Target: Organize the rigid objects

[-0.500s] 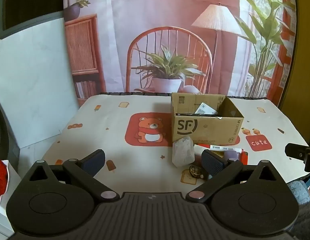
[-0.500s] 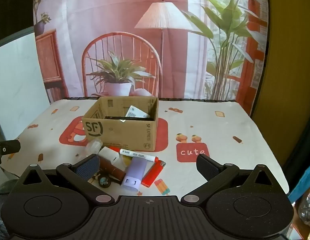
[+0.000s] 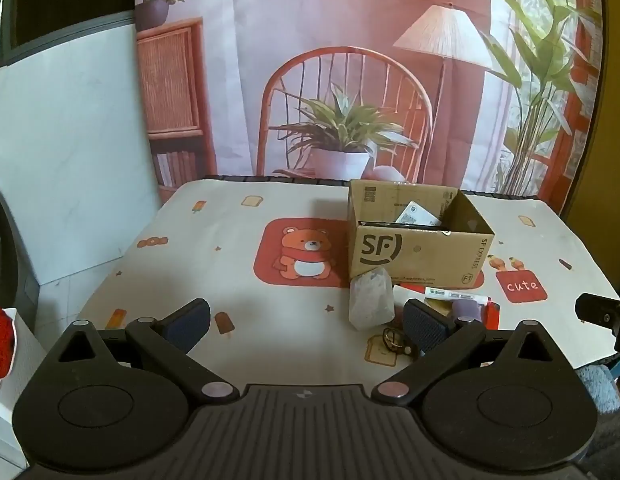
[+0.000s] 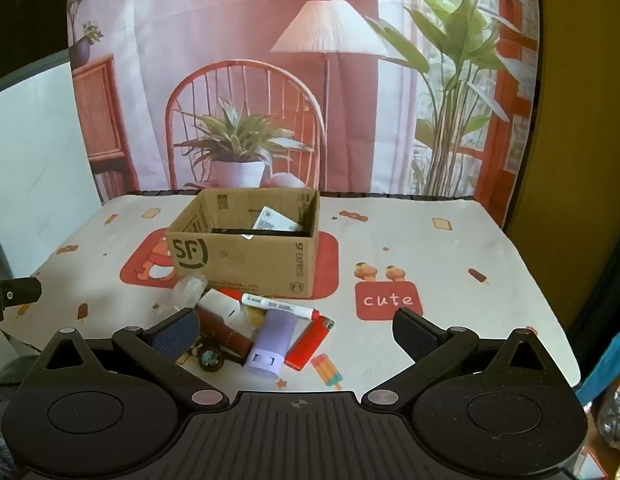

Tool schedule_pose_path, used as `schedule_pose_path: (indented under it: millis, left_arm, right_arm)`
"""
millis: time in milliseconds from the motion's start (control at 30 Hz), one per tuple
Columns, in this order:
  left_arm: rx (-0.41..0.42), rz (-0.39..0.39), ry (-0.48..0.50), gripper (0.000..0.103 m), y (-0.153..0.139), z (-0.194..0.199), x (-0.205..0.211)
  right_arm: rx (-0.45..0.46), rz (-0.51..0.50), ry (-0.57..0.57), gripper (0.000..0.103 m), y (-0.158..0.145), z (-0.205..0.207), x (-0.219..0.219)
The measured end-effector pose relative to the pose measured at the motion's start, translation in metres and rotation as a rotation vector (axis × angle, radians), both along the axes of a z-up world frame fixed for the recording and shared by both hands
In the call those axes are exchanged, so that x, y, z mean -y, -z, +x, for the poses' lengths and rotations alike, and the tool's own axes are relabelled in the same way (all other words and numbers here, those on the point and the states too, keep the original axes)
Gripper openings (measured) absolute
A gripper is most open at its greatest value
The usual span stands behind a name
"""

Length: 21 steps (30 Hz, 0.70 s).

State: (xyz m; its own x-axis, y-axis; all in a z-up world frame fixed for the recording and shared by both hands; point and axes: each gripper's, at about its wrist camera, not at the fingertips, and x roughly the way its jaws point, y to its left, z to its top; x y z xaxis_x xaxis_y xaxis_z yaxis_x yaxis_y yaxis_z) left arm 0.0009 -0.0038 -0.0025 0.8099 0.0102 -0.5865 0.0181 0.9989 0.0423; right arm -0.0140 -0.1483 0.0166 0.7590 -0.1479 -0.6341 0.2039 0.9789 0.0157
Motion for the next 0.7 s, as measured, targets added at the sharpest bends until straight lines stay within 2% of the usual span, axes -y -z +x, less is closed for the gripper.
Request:
schedule_pose_path:
  millis: [700]
  left_arm:
    - [-0.003, -0.012, 0.011, 0.103, -0.0002, 0.0026, -0.0033]
  right_arm:
    - [-0.006, 0.001, -0.001, 0.103, 0.001, 0.002, -0.0012]
